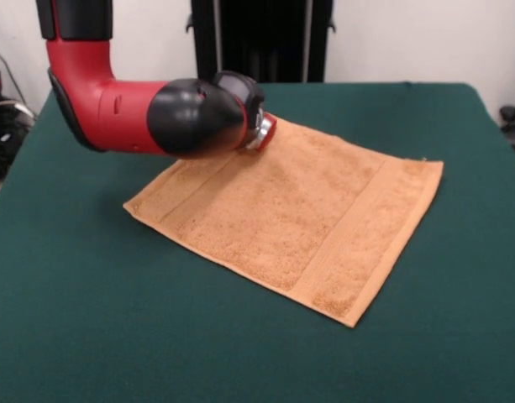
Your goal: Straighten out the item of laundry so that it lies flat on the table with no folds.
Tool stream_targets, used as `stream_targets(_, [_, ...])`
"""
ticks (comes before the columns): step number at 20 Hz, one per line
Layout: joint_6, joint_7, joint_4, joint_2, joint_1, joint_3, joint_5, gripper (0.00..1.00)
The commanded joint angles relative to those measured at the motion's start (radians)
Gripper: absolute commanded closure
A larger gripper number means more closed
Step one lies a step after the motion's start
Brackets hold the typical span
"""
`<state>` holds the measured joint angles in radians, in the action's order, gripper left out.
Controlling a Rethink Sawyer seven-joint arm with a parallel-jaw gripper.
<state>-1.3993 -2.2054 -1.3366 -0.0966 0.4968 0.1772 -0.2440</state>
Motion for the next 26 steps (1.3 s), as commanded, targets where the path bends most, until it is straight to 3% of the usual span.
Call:
stream_targets(1, [0.451, -0.235, 0.042, 0.158, -0.101, -0.205, -0.303, 0.00])
stream_targets(11, [0.440, -0.135, 0.016, 0.136, -0.101, -0.217, -0.250, 0.00])
stream_targets(21, [0.420, -0.068, -0.012, 0.101, -0.090, -0.225, -0.272, 0.00])
stream_targets(26, [0.373, -0.016, -0.047, 0.038, -0.086, -0.211, -0.267, 0.00])
